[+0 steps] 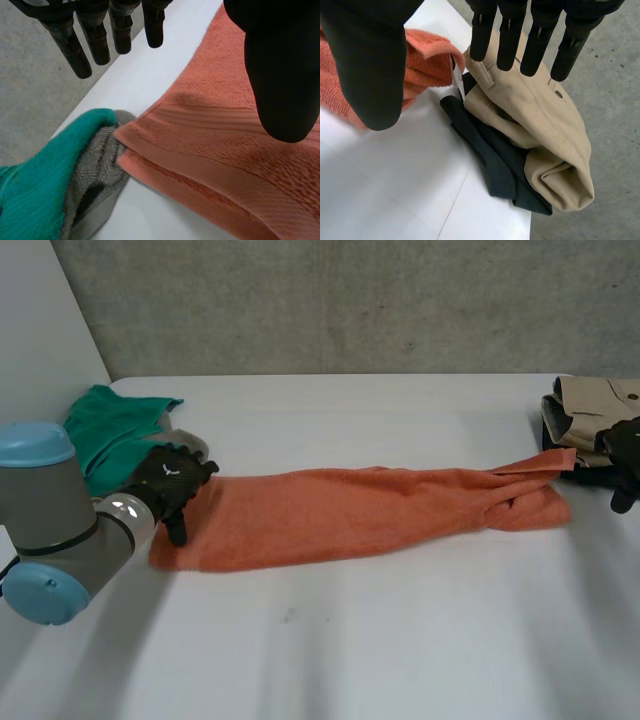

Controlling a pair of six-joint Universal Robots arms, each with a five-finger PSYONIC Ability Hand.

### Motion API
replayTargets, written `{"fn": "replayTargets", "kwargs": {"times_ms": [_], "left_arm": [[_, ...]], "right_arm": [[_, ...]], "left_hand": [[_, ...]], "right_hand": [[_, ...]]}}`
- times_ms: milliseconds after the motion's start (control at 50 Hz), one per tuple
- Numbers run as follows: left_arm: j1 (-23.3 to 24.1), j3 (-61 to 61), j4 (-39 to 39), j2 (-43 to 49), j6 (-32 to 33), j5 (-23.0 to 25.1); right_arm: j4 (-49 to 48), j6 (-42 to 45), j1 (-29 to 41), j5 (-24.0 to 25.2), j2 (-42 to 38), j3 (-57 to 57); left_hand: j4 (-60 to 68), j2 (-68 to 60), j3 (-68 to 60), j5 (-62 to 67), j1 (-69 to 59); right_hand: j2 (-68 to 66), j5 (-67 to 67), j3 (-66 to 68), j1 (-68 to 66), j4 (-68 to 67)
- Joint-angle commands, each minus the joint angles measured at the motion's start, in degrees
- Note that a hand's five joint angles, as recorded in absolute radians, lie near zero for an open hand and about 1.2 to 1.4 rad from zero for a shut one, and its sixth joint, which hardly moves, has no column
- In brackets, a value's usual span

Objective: Fold the laundry.

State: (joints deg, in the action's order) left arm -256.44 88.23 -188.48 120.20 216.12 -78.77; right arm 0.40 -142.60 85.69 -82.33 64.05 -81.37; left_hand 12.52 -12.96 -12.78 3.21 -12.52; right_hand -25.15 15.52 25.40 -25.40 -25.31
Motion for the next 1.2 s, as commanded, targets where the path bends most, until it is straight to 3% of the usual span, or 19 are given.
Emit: {"fn": "replayTargets", "kwargs": {"times_ms": [20,120,460,560,640,720,920,1020,1200], "left_arm": [[0.33,3.61,0.39,-1.37,0.09,-0.51],[0.68,7.48,0.22,-3.74,0.09,-0.59],[0.33,10.21,-0.57,-4.71,0.17,-0.33],[-0.20,10.12,-3.46,-4.01,0.17,-0.33],[-0.29,10.56,-6.37,-3.66,0.35,-0.33],[-0.29,10.56,-7.25,-3.74,0.35,-0.42],[-0.11,10.65,-7.96,-5.06,0.70,-0.59],[-0.20,10.91,-7.96,-5.77,0.70,-1.47],[-0.20,11.44,-7.96,-5.77,0.70,-1.74]], "right_arm": [[1.01,-0.31,0.35,3.31,0.11,0.25],[4.87,1.97,-0.18,7.18,-3.91,1.73],[0.13,2.50,0.61,7.89,-13.78,7.37],[-0.22,1.72,1.14,7.80,-14.04,7.02],[-1.27,1.62,1.23,7.10,-12.99,6.32],[-1.54,1.27,1.05,6.31,-10.45,4.65],[6.27,1.36,0.53,6.39,-2.53,2.01],[11.03,1.62,0.96,7.71,-2.61,1.22],[6.02,2.42,1.14,10.17,-7.79,1.92]], "left_hand": [[9.96,-9.52,-9.70,9.27,-9.95],[12.83,-12.39,-12.57,12.14,-12.83],[18.38,-17.94,-18.12,17.69,-18.38],[41.53,-41.09,-41.27,40.84,-41.53],[56.84,-56.40,-56.58,56.16,-56.84],[67.46,-67.02,-67.20,66.77,-67.45],[67.48,-67.04,-67.22,66.79,-67.48],[67.48,-67.04,-67.22,66.79,-67.48],[67.48,-67.04,-67.22,66.79,-67.48]], "right_hand": [[-8.65,8.28,8.39,-8.40,-8.49],[-12.69,12.32,12.44,-12.44,-12.53],[-12.52,12.15,12.27,-12.27,-12.36],[-17.06,16.69,16.80,-16.81,-16.90],[-12.37,12.00,12.11,-12.12,-12.21],[-12.19,11.81,11.93,-11.93,-12.03],[-21.76,21.39,21.50,-21.51,-21.60],[-24.63,24.26,24.37,-24.38,-24.47],[-21.62,21.25,21.36,-21.37,-21.46]]}}
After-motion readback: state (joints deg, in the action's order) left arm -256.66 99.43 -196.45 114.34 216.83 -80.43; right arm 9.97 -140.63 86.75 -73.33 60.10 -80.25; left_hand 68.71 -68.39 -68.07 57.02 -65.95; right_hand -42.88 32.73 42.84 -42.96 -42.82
